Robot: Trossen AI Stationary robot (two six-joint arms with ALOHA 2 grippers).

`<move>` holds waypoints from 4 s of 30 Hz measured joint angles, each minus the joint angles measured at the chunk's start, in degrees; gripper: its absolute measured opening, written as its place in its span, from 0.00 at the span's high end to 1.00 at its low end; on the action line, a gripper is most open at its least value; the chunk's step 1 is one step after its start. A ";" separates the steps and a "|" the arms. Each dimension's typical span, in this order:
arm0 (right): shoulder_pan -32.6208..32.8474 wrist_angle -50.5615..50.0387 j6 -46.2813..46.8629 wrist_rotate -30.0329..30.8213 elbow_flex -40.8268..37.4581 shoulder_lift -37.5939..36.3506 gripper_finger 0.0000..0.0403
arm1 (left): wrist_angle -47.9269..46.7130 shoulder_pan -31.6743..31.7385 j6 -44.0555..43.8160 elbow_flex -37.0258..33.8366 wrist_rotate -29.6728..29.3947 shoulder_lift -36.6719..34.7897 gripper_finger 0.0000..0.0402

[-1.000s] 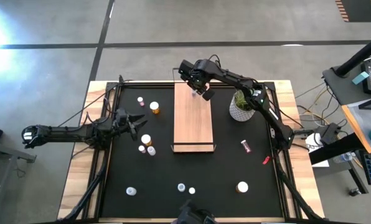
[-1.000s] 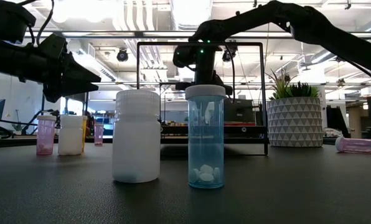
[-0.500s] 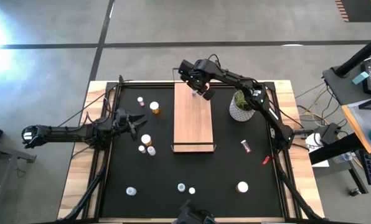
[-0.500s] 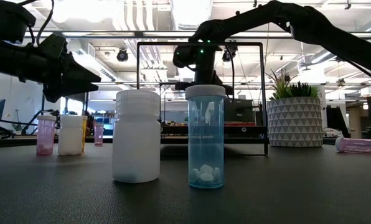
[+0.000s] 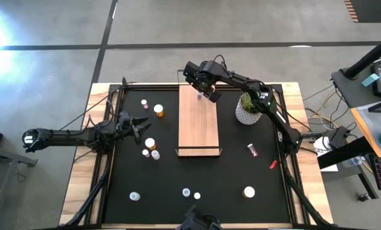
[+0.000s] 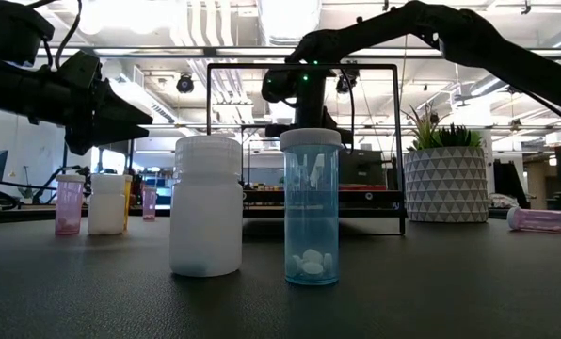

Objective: Pick and place medicine bottles onto shelf by color
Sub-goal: Put the top blue pill bottle on the shelf aligned with the blue pill bottle, then put the bottom orange pill bottle on the shelf

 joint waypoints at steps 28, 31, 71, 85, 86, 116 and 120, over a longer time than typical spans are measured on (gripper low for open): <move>0.16 0.20 -6.20 3.10 1.51 -2.35 0.45 | 0.00 -0.01 0.01 0.00 0.00 0.00 0.57; 0.23 0.16 -7.20 4.30 1.51 -3.60 0.45 | 0.00 -0.01 0.01 0.00 0.00 0.00 0.57; 21.17 -16.48 -17.27 7.77 -35.32 -48.45 0.52 | 0.01 0.00 0.00 0.00 -0.01 0.00 0.57; 51.42 -12.31 19.58 0.22 -59.54 -56.75 0.52 | 0.02 0.00 0.00 0.00 -0.01 0.00 0.57; 54.18 -11.17 22.35 0.24 -60.48 -56.84 0.52 | 0.02 0.01 0.00 0.00 0.00 0.00 0.57; 71.82 17.95 22.02 -9.46 -67.41 -43.55 0.15 | 0.02 0.01 0.00 0.00 -0.02 0.00 0.57; 72.04 18.64 19.73 -10.49 -67.38 -42.25 0.10 | 0.02 -0.01 0.00 0.00 0.00 0.00 0.57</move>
